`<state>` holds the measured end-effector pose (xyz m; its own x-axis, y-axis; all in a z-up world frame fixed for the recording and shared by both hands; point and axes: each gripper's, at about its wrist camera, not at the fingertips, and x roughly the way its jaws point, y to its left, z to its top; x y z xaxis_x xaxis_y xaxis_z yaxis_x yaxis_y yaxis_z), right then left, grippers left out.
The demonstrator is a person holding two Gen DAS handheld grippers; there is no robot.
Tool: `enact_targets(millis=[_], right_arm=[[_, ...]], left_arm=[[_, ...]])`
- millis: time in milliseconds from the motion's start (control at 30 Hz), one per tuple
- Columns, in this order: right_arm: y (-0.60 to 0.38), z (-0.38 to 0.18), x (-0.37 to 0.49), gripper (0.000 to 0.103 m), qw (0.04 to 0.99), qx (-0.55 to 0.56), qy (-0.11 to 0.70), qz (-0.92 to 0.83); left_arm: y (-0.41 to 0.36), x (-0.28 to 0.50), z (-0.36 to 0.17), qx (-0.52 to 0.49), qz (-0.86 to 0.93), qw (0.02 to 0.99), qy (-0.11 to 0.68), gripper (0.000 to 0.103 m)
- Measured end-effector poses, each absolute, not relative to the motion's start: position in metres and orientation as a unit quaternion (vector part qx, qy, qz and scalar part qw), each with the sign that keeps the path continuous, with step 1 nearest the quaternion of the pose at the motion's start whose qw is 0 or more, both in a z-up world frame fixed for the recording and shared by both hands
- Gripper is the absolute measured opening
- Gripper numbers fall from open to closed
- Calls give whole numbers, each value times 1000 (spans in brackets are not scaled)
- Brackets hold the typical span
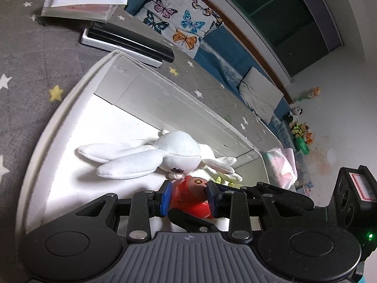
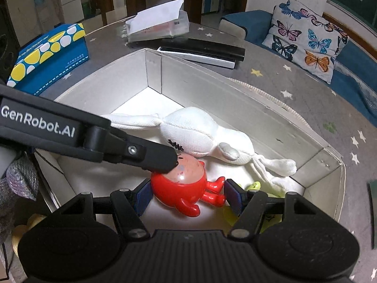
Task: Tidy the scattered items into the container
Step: 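Lift the red toy with the left gripper into the box and release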
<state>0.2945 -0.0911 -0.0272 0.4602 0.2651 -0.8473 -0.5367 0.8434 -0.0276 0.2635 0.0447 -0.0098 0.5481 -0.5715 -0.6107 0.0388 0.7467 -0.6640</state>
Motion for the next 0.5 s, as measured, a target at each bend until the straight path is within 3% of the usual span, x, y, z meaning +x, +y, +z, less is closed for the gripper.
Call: enact_targets(millis=[133, 233, 500], right_arm=[[-93, -26, 294, 69, 844, -141, 460, 239], [-95, -24, 292, 77, 848, -134, 454, 240], [-101, -18, 285, 78, 855, -133, 441, 237]], left_arm=[[47, 262, -8, -305, -183, 828, 434, 34], [48, 258, -4, -300, -182, 833, 428, 34], [55, 247, 7, -299, -175, 843, 411, 34]])
